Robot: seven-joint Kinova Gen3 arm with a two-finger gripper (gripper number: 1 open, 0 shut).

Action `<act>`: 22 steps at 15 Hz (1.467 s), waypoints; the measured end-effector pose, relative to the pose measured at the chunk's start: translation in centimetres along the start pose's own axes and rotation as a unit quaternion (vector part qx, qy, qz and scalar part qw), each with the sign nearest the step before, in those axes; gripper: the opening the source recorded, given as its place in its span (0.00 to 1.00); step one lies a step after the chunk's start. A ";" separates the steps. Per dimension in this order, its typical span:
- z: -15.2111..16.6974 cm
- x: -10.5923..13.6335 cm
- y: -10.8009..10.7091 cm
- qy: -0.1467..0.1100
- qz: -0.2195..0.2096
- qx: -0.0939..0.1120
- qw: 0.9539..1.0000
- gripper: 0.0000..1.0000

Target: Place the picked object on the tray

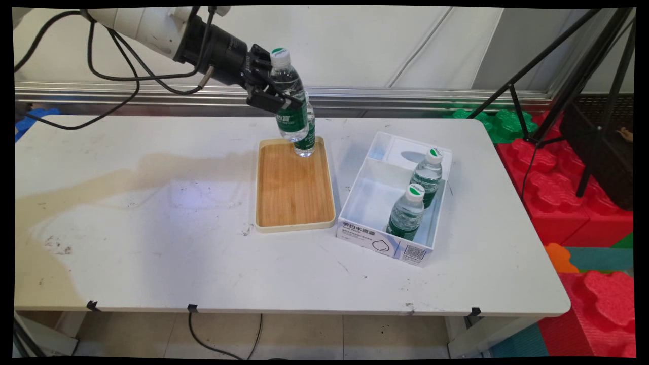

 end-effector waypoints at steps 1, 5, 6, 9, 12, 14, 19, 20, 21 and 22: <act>0.2 -0.5 -0.5 -0.004 -0.001 0.003 1.000 0.00; 2.1 -2.4 -2.0 -0.014 -0.008 0.009 1.000 0.00; 2.8 -3.0 -2.3 -0.019 -0.011 0.010 1.000 0.00; 4.9 -4.8 -2.9 -0.032 -0.023 0.011 0.999 0.00; 7.0 -6.5 -3.2 -0.043 -0.034 0.010 0.998 0.00; 8.3 -7.5 -3.2 -0.049 -0.043 0.009 0.998 0.00; 11.1 -9.3 -2.8 -0.052 -0.062 0.006 0.997 0.00; 11.4 -9.5 -2.7 -0.051 -0.066 0.007 0.997 0.00; 11.9 -9.7 -2.6 -0.049 -0.069 0.007 0.996 0.00; 12.2 -9.9 -2.5 -0.046 -0.073 0.009 0.996 0.00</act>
